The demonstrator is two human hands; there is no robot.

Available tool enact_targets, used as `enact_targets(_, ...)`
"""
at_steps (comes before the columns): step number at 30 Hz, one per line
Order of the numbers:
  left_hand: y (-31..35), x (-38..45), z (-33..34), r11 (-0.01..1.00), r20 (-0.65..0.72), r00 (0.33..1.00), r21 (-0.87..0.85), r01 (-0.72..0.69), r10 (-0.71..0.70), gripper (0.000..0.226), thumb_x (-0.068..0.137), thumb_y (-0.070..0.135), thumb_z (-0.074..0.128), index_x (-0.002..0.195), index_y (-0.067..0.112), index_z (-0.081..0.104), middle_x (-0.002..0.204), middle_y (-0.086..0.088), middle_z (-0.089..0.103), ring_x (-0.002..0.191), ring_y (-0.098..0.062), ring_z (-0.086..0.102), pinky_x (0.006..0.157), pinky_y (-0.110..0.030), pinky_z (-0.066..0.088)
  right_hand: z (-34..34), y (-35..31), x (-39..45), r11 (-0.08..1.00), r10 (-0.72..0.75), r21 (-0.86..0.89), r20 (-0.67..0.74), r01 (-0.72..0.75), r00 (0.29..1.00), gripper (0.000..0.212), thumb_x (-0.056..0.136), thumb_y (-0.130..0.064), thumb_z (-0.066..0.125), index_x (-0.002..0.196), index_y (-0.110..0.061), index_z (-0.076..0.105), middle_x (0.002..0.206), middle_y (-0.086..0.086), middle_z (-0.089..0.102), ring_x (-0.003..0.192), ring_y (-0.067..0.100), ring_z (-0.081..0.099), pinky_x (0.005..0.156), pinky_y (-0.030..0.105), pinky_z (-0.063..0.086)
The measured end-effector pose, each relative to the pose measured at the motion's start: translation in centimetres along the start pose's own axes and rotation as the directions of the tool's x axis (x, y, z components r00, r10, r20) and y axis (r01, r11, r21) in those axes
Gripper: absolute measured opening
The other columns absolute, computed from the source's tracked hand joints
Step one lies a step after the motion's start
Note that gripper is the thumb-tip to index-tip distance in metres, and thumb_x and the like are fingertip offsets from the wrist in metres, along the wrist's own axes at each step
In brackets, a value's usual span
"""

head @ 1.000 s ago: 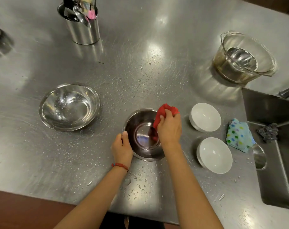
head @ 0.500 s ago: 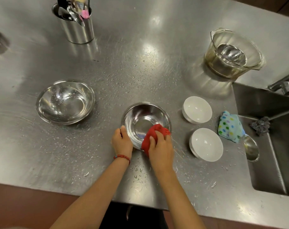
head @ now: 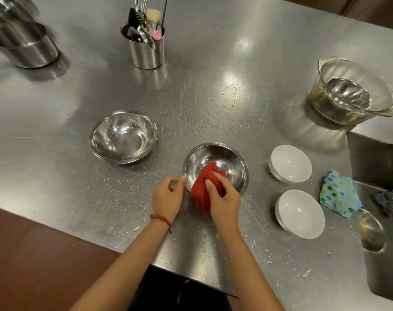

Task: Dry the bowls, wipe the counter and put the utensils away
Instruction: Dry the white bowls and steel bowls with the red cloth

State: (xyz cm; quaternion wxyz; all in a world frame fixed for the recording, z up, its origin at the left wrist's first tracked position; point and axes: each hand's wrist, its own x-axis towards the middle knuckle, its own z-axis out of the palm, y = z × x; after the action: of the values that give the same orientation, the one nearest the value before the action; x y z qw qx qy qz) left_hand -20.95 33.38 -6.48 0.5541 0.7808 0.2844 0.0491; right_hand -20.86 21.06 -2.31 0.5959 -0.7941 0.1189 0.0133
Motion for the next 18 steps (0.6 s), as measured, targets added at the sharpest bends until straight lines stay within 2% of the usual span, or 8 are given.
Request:
enact_targets(2,-0.1,0.4,-2.1,0.992,-0.061,0.992,0.059,-0.108,0.111,0.014,0.084,0.030,0.063,0.084,0.017,0.066,0.079,-0.003,0.069,0.075,-0.019,0.063,0.072,-0.030,0.050,0.3,-0.3,0.3,1.000,-0.018,0.026,0.027,0.017,0.999,0.028,0.085,-0.023,0.064,0.113,-0.027,0.063,0.110,-0.011,0.062,0.097,0.001,0.056,0.076,0.010,0.045)
enact_targets(5,-0.2,1.7,-5.5,0.944,-0.090,0.948,0.154,-0.290,0.306,0.017,0.083,0.019,0.065,0.094,0.007,0.067,0.093,-0.010,0.069,0.086,-0.024,0.062,0.081,-0.033,0.047,1.8,-1.1,0.6,0.999,-0.030,0.047,0.060,0.028,0.998,0.027,0.085,-0.019,0.064,0.112,-0.020,0.065,0.109,-0.006,0.064,0.095,0.001,0.056,0.077,0.008,0.045)
enact_targets(8,-0.3,3.7,-9.1,0.836,-0.069,0.872,0.328,-0.440,0.485,0.028,0.083,0.026,0.058,0.098,0.004,0.067,0.096,-0.013,0.069,0.090,-0.029,0.061,0.083,-0.034,0.043,4.3,-2.0,0.9,0.996,-0.054,0.068,0.068,0.049,0.996,0.024,0.083,-0.015,0.066,0.107,-0.019,0.066,0.102,-0.009,0.064,0.090,-0.004,0.055,0.073,0.000,0.040)
enact_targets(11,-0.6,6.7,-12.7,0.738,-0.044,0.813,0.450,-0.503,0.581,0.037,0.084,0.032,0.048,0.097,0.003,0.067,0.097,-0.014,0.068,0.091,-0.032,0.062,0.082,-0.037,0.045,7.6,-3.1,1.4,0.996,-0.068,0.056,0.085,0.064,0.994,0.024,0.082,-0.016,0.068,0.104,-0.024,0.066,0.093,-0.021,0.060,0.086,-0.007,0.054,0.070,-0.002,0.038)
enact_targets(13,-1.0,9.0,-15.0,0.703,-0.052,0.785,0.486,-0.520,0.617,0.036,0.083,0.028,0.049,0.095,0.000,0.068,0.099,-0.018,0.068,0.092,-0.035,0.063,0.082,-0.043,0.048,10.4,-4.0,1.7,0.995,-0.083,0.054,0.062,0.079,0.995,0.025,0.081,-0.014,0.069,0.105,-0.019,0.067,0.092,-0.016,0.062,0.085,-0.009,0.054,0.071,-0.003,0.037)
enact_targets(15,-1.6,11.3,-17.1,0.655,-0.039,0.749,0.517,-0.552,0.662,0.033,0.083,0.024,0.050,0.093,-0.002,0.069,0.098,-0.021,0.068,0.089,-0.037,0.064,0.080,-0.041,0.049,13.0,-4.9,1.8,0.995,-0.074,0.064,0.032,0.072,0.997,0.025,0.081,-0.013,0.069,0.105,-0.018,0.067,0.094,-0.009,0.065,0.084,-0.006,0.056,0.071,-0.002,0.038)
enact_targets(18,-2.4,15.0,-20.0,0.593,0.007,0.705,0.535,-0.602,0.709,0.033,0.083,0.021,0.050,0.093,-0.004,0.069,0.098,-0.024,0.067,0.087,-0.039,0.064,0.082,-0.040,0.046,17.1,-6.0,2.1,0.992,-0.025,0.127,-0.003,0.025,1.000,0.024,0.081,-0.013,0.069,0.101,-0.025,0.066,0.094,-0.008,0.066,0.083,-0.003,0.058,0.071,0.002,0.043)
